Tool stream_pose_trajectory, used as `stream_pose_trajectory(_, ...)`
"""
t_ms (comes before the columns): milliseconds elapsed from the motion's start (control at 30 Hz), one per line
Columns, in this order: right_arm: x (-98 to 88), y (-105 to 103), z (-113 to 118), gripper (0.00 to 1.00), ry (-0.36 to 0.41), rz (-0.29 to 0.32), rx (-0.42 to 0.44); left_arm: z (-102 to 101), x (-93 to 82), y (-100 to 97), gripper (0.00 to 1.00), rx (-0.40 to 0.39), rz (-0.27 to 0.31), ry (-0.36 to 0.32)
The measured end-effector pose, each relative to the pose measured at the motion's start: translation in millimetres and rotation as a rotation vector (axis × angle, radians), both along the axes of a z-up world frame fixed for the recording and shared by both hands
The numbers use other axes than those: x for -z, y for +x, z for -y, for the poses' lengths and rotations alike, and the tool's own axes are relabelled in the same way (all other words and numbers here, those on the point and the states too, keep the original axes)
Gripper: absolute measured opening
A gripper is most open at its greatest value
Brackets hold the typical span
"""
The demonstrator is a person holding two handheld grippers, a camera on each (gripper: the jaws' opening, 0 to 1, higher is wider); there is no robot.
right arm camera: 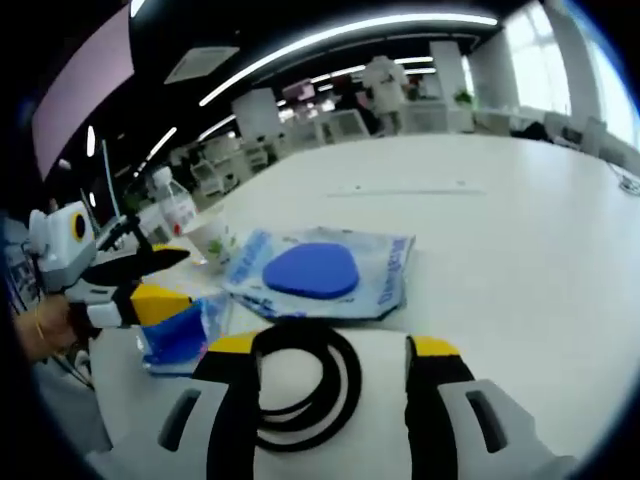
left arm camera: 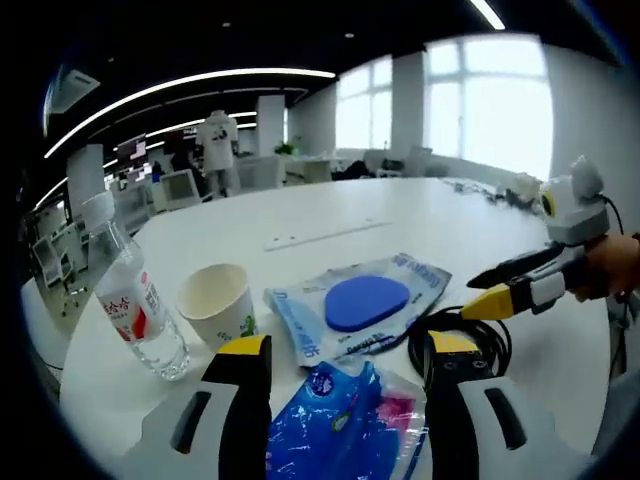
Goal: Arrange the tabletop items into an orderly group along one side of the table until the central work area is clear of visible clutter.
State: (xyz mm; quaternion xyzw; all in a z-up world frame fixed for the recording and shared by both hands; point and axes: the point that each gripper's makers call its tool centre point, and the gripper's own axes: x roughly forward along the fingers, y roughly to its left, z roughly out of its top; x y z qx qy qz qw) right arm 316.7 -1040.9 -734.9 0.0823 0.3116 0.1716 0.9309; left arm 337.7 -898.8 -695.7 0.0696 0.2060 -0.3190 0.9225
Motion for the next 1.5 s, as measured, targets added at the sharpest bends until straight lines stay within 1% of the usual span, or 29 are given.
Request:
stream_pose_trajectory(33, 1.2, -1, -1, 0.54, 0.001, -0.005, 0.000, 1, 0.8, -2.2, 0.62, 0.005, -0.002, 0.005)
stream_pose_trajectory(167, 3.7, -8, -5, 0.54, -0.001, -0.015, -0.008, 4, 2.1, -14.5, 0.61, 0.013, -0.021, -0.013)
stream_pose_trajectory(267, 6.6, -11, -6, 0.53, -0.010, -0.020, -0.013, 7, 2.5, -24.4, 0.61, 0.010, -0.018, -0.015)
stream_pose_trajectory(400, 9.3, -16, -5, 0.51, -0.012, -0.023, -0.009, 15, 7.8, -40.0, 0.57, 0.032, -0.037, -0.003)
stream_pose_trajectory(500, 10.5, -18, -4, 0.49, -0.022, -0.014, -0.011, 22, 12.1, -48.7, 0.56, 0.051, -0.044, 0.001)
stream_pose_trajectory(567, 11.5, -19, -4, 0.48, -0.021, -0.013, -0.009, 26, 16.7, -53.7, 0.55, 0.048, -0.065, -0.004)
stream_pose_trajectory(600, 11.5, -19, -4, 0.47, -0.018, -0.011, -0.009, 28, 17.8, -56.2, 0.54, 0.033, -0.082, -0.022)
stream_pose_trajectory(667, 11.5, -20, -4, 0.45, -0.016, -0.007, -0.007, 33, 18.3, -60.4, 0.54, 0.028, -0.106, -0.059)
stream_pose_trajectory(733, 12.9, -21, -4, 0.44, -0.016, -0.010, -0.004, 38, 20.6, -63.4, 0.53, 0.032, -0.117, -0.067)
stream_pose_trajectory(800, 14.3, -23, -3, 0.43, -0.017, -0.011, 0.000, 42, 22.7, -65.6, 0.49, 0.021, -0.134, -0.078)
stream_pose_trajectory(833, 15.1, -23, -2, 0.42, -0.014, -0.011, 0.004, 44, 25.1, -67.4, 0.48, 0.001, -0.162, -0.099)
stream_pose_trajectory(900, 16.3, -24, 0, 0.42, -0.010, -0.013, 0.012, 47, 27.3, -69.0, 0.46, -0.015, -0.179, -0.116)
stream_pose_trajectory(933, 16.5, -24, 0, 0.41, -0.011, -0.013, 0.013, 47, 29.0, -69.8, 0.44, -0.047, -0.199, -0.129)
stream_pose_trajectory(967, 17.1, -24, 0, 0.41, -0.010, -0.014, 0.014, 48, 28.0, -68.0, 0.42, -0.090, -0.208, -0.177)
stream_pose_trajectory(1000, 17.5, -25, 0, 0.41, -0.008, -0.018, 0.015, 50, 28.9, -68.6, 0.38, -0.108, -0.227, -0.208)
stream_pose_trajectory(1033, 17.6, -25, 1, 0.40, -0.005, -0.019, 0.018, 52, 31.5, -70.6, 0.37, -0.106, -0.252, -0.212)
stream_pose_trajectory(1067, 17.5, -25, 1, 0.40, -0.004, -0.018, 0.019, 54, 32.8, -70.4, 0.37, -0.092, -0.244, -0.192)
stream_pose_trajectory(1133, 17.3, -25, 1, 0.40, -0.006, -0.014, 0.022, 58, 33.8, -71.4, 0.38, -0.104, -0.244, -0.192)
stream_pose_trajectory(1167, 17.2, -25, 1, 0.39, -0.007, -0.013, 0.022, 59, 34.6, -72.2, 0.37, -0.121, -0.265, -0.212)
stream_pose_trajectory(1200, 17.4, -25, 2, 0.39, -0.007, -0.012, 0.022, 59, 37.9, -73.0, 0.37, -0.153, -0.298, -0.233)
stream_pose_trajectory(1267, 17.9, -25, 1, 0.38, -0.001, -0.013, 0.022, 60, 42.8, -72.7, 0.37, -0.166, -0.322, -0.235)
stream_pose_trajectory(1333, 18.7, -26, 0, 0.38, 0.001, -0.016, 0.022, 59, 44.6, -72.3, 0.35, -0.190, -0.331, -0.237)
stream_pose_trajectory(1500, 20.7, -28, -1, 0.36, -0.005, -0.018, 0.016, 61, 51.7, -70.9, 0.33, -0.261, -0.412, -0.292)
